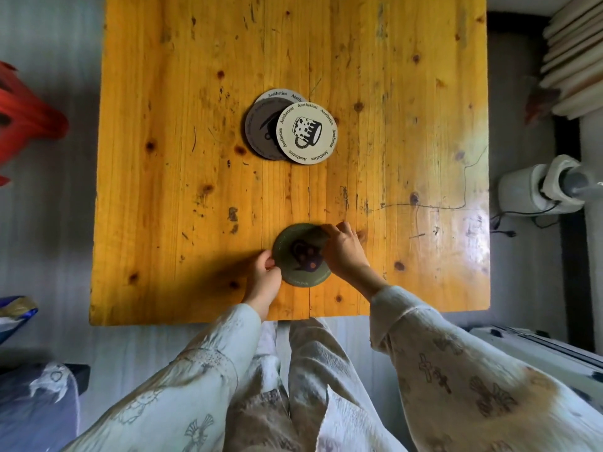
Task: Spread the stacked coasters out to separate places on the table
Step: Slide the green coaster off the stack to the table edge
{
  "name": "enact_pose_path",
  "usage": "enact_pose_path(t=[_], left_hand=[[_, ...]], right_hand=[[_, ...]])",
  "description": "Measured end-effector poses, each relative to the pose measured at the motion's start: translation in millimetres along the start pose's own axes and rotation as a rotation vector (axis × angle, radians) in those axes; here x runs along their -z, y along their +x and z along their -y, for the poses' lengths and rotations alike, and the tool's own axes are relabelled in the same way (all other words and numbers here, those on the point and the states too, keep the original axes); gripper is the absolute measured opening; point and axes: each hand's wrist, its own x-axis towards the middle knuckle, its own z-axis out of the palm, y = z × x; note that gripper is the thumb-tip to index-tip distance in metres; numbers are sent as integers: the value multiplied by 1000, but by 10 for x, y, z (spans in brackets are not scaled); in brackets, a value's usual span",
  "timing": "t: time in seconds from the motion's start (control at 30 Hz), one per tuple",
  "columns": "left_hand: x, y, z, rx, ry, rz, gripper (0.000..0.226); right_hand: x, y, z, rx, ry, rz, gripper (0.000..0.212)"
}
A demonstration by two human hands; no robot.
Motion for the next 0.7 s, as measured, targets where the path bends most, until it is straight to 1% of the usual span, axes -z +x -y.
enact_pose_path(t=[0.13,0.3,0.37,0.57,0.7], left_hand=[[35,18,-54,-53,84,22,50],[27,-14,-88,-105,122,73,47],[22,-33,-77,-125,141,81,46],[37,-82,30,-174,188,117,46],[65,-106,100,-194,223,137,47]], right_hand=[[-59,-154,-82,-105,153,-17,38],[-129,-279,-144,-217,237,-43,37],[-141,-330,-143,-254,268,-29,37],[-208,-468,-181,-314,335,9,38],[-262,-587,-162,-331,393,10,44]])
